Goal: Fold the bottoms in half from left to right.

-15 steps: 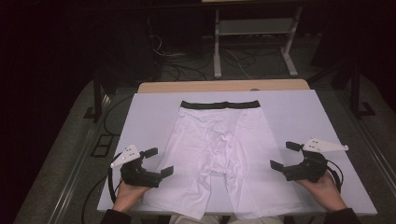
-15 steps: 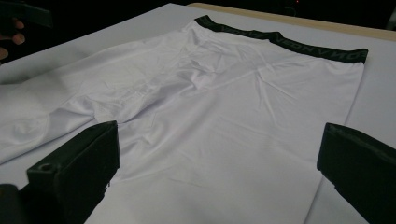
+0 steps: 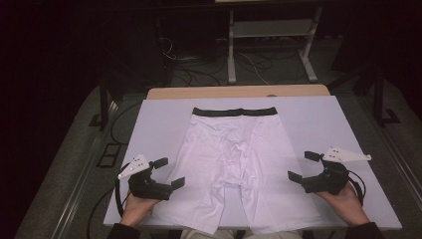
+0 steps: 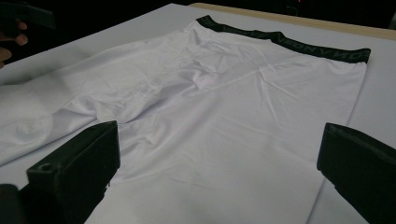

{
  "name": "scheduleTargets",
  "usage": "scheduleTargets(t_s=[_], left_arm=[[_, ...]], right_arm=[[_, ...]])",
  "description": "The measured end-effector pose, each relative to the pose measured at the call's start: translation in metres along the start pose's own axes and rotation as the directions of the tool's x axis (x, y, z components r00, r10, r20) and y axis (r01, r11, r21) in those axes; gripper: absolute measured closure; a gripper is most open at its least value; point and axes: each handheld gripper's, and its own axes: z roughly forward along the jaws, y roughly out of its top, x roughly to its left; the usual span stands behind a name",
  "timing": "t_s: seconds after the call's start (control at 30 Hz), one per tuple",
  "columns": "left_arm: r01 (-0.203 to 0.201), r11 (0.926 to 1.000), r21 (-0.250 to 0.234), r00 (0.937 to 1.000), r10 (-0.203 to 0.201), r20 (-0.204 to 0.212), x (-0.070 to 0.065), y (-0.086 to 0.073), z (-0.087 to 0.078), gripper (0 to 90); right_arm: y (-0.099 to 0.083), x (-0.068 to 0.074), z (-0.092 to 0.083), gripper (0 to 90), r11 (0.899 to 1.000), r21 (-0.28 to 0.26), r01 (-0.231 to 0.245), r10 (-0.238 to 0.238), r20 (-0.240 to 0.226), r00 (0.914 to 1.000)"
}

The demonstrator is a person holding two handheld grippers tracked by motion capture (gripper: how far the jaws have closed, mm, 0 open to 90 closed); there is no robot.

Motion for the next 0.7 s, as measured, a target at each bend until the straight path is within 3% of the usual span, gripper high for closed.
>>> scheduleTargets(t_s=[0.7], left_arm=[[-0.007, 0.9999, 0.011, 0.9999, 0.007, -0.010, -0.001, -0.001, 0.002, 0.0]], right_arm=[[0.014, 0.001, 0.001, 0.0, 1.000, -0.028, -0.002, 0.002, -0.005, 1.0000]])
